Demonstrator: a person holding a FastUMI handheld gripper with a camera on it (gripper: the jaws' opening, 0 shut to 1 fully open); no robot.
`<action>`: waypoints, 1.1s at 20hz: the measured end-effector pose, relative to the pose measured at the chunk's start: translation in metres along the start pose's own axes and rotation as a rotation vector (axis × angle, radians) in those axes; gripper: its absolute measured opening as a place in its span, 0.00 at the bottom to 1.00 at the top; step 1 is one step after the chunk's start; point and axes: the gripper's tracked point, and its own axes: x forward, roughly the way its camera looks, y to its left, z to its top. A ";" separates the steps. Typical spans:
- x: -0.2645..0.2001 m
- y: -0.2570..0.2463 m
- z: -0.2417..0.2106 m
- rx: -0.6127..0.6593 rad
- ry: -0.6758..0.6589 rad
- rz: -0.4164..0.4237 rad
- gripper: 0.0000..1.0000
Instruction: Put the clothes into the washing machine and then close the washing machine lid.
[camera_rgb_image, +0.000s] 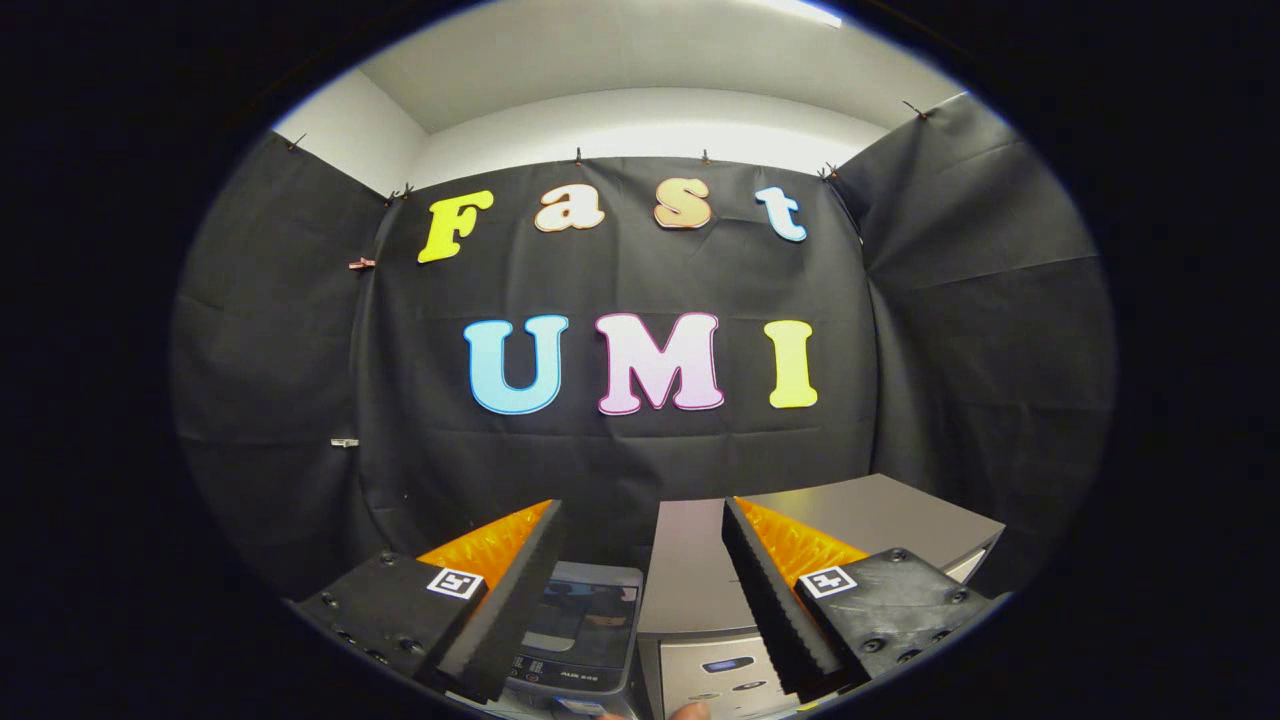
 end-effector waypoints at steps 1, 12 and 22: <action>0.000 0.000 -0.001 -0.001 0.003 0.001 0.99; -0.003 0.003 0.000 -0.001 0.004 0.002 0.99; -0.006 0.000 0.002 0.000 -0.003 -0.003 0.99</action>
